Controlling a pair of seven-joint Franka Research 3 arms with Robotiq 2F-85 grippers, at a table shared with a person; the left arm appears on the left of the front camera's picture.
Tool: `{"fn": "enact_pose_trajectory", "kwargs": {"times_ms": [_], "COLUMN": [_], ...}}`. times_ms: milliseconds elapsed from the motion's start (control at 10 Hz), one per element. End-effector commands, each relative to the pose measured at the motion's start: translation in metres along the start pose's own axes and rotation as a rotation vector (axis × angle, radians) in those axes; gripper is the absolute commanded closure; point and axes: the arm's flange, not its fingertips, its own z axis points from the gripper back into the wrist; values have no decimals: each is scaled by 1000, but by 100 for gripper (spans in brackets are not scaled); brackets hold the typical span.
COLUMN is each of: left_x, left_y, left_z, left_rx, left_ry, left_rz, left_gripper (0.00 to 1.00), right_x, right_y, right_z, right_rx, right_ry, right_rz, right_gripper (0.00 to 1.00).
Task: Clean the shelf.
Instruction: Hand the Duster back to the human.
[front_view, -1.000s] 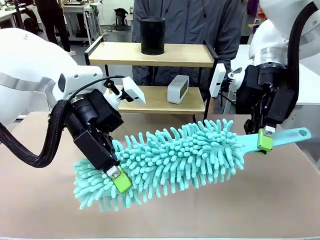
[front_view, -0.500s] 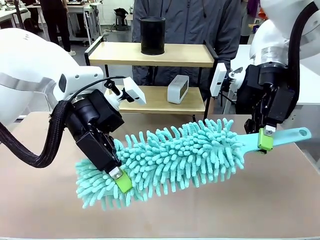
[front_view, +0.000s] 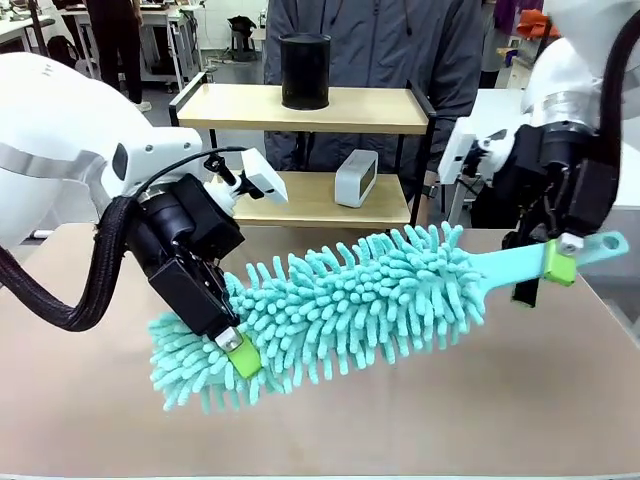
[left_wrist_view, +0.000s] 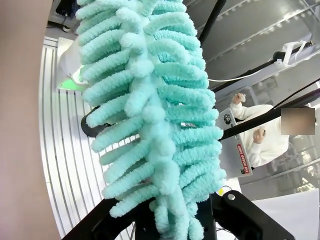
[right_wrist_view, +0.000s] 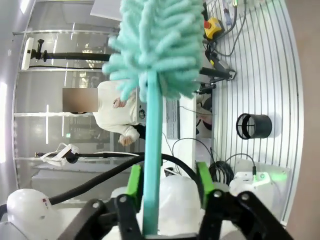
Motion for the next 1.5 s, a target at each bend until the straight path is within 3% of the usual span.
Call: {"fn": "enact_pose_trajectory", "kwargs": {"times_ms": [0, 100, 200, 400, 600, 800, 900, 1000, 1100, 1200, 1400], "left_x": [-6, -15, -30, -78, -123, -181, -206, -228, -247, -266, -286], "left_y": [-17, -29, -43, -59, -75, -94, -97, -94, -88, -78, -44], "left_z": [20, 39, 64, 122, 174, 228, 244, 255, 264, 273, 284], "left_rx": [-1, -26, -25, 34, 154, 341, 354, 434, 525, 478, 438], "left_ry": [-40, -77, -118, -239, -492, -864, -1019, -1144, -1268, -1337, -1381], "left_rz": [-26, -52, -66, -15, 11, 48, 95, 218, 340, 423, 544], "left_gripper": [100, 100, 100, 100, 100, 100, 100, 100, 100, 100, 100], "right_x": [-46, -76, -114, -201, -242, -255, -255, -287, -287, -287, -287], "right_y": [18, 25, 35, 48, 39, 23, 20, 21, 21, 21, 21], "right_z": [16, 26, 36, 43, 31, 21, 19, 32, 32, 32, 32], "right_rx": [-8, -3, 31, 57, 90, 61, 7, 85, 85, 85, 85], "right_ry": [-88, -197, -395, -927, -1172, -1458, -1527, -1203, -1203, -1203, -1203], "right_rz": [53, 81, 195, 353, 303, 59, -64, 177, 177, 177, 177], "right_gripper": [0, 0, 0, 0, 0, 0, 0, 0, 0, 0, 0]}}
